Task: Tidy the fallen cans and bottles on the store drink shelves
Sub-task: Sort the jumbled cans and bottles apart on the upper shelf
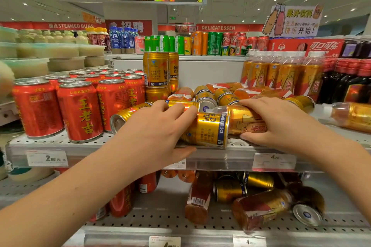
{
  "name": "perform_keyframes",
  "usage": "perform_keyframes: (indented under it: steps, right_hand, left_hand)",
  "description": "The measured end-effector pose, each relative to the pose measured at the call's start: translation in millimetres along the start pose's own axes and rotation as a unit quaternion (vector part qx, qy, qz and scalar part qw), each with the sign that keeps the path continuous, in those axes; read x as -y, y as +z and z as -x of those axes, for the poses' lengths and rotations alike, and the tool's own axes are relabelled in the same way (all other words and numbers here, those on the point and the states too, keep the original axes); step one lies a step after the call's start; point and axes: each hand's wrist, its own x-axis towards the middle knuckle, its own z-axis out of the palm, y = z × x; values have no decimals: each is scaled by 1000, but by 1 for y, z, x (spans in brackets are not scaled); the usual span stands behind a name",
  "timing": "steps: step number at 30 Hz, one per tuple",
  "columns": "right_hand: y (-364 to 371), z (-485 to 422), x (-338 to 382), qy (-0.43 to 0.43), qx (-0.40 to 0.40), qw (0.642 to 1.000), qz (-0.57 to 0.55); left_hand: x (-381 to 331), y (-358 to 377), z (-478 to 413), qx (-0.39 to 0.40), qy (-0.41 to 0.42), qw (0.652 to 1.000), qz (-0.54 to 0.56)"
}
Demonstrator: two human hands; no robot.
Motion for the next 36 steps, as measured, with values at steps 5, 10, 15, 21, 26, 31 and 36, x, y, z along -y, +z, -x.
perform_keyframes:
  steps: [5, 10, 15, 21, 26, 31, 36]
  right_hand:
    - [3, 2, -8, -14, -26, 1000, -7]
    - [4, 12, -20, 2, -50, 999, -13]
    - [-1, 14, -31, 19, -44, 998, -30]
    - [-3, 16, -39, 18, -43, 998, -45]
    - [-3, 18, -46, 18, -47, 998, -50]
    - [-3, 21, -56, 29, -62, 994, -81]
    - [-7, 26, -70, 44, -76, 990, -109]
  left_hand:
    - [-4, 3, -10, 14, 4, 999, -37]
    - [-4, 1, -14, 21, -8, 999, -27]
    - [-9, -2, -11, 9, 10, 1000, -26]
    - [-27, 0, -20, -23, 52, 998, -4]
    - [-36, 1, -26, -41, 61, 997, -5]
    - [-58, 5, -34, -90, 99, 991, 4]
    - [-57, 5, -36, -50, 48, 997, -24]
